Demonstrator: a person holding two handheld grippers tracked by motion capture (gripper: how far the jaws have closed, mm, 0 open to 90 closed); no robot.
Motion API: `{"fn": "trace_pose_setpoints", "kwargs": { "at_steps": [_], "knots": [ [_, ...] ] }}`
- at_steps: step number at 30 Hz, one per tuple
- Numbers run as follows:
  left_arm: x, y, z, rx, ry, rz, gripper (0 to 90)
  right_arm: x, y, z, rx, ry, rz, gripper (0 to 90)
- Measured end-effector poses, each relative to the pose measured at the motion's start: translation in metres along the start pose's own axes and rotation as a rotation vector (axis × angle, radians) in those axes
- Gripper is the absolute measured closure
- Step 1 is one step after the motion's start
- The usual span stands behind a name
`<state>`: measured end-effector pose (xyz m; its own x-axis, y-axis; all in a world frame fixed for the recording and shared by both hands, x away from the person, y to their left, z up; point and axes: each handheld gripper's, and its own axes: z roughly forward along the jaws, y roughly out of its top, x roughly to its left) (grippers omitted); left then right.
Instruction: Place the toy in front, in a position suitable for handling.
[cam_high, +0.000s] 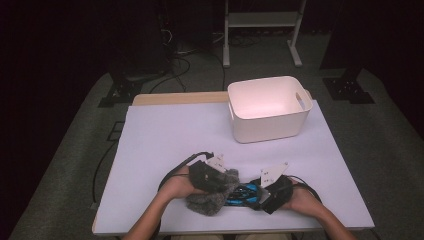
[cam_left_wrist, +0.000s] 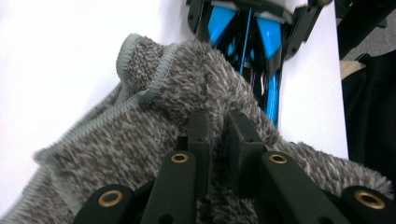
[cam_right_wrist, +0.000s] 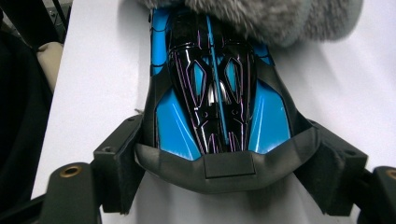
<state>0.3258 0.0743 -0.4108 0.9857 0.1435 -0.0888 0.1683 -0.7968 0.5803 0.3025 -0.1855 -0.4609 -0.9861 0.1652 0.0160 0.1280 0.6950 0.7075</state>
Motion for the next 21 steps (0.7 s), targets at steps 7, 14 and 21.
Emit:
{"fn": "trace_pose_setpoints", "kwargs": {
  "at_steps": [7, 14, 21],
  "knots": [
    [0.004, -0.028, -0.014, 0.016, 0.019, -0.057, 81.1, 0.0, 0.0, 0.0, 0.001, -0.001, -0.001, 22.8],
    [0.003, -0.031, -0.016, 0.001, 0.01, -0.066, 81.1, 0.0, 0.002, 0.0, 0.009, 0.0, -0.017, 22.9],
    [0.002, -0.026, -0.019, 0.003, 0.009, -0.049, 81.1, -0.003, 0.011, 0.003, 0.055, 0.027, -0.081, 23.0]
  ]
}}
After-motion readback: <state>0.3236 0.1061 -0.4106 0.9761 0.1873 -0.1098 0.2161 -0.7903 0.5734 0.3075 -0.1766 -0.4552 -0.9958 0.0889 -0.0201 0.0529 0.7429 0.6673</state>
